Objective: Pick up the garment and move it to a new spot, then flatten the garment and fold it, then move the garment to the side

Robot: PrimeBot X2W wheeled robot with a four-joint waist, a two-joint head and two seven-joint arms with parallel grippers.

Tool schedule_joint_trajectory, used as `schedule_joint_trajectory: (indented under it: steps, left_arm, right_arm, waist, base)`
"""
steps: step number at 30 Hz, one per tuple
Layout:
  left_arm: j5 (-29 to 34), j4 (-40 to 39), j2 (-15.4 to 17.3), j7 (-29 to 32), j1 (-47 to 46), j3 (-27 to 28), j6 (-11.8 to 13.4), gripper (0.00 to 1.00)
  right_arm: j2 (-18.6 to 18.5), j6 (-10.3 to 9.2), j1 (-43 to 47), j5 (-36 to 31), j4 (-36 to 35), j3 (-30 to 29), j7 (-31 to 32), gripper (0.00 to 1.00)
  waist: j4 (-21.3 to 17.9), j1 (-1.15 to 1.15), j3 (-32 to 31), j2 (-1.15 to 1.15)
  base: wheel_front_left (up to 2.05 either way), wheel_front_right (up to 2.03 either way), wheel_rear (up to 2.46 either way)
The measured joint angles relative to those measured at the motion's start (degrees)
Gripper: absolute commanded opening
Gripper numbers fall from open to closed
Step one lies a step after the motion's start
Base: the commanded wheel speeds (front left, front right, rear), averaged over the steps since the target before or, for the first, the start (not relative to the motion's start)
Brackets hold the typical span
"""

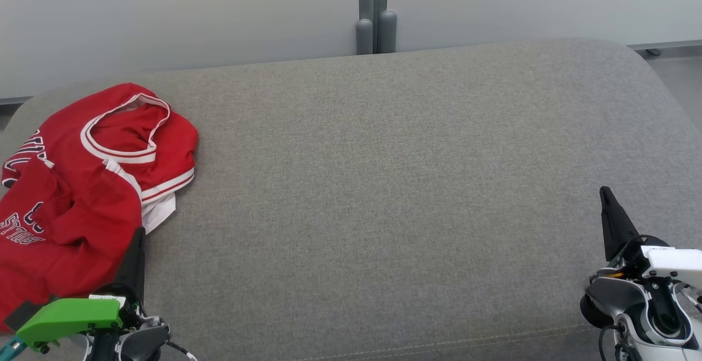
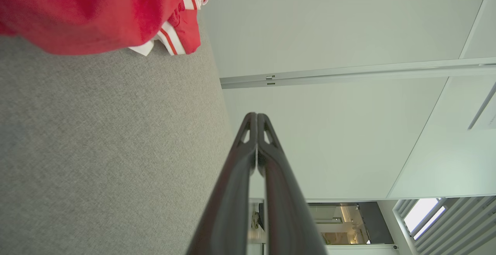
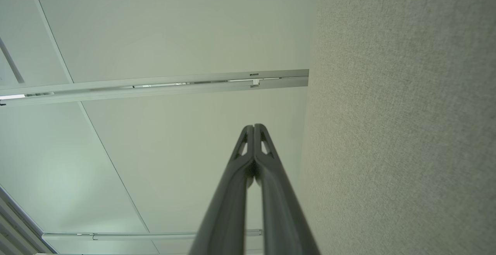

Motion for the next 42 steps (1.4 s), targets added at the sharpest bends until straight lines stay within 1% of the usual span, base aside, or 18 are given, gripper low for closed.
schedule_joint_trajectory:
  steps: [42]
  left_arm:
    - [0.00, 0.00, 0.00, 0.00, 0.00, 0.00, 0.00, 0.00]
  right_arm:
    - [0.00, 0.00, 0.00, 0.00, 0.00, 0.00, 0.00, 0.00]
  waist:
    - [0.00, 0.00, 0.00, 0.00]
  base:
    - [0.00, 0.00, 0.00]
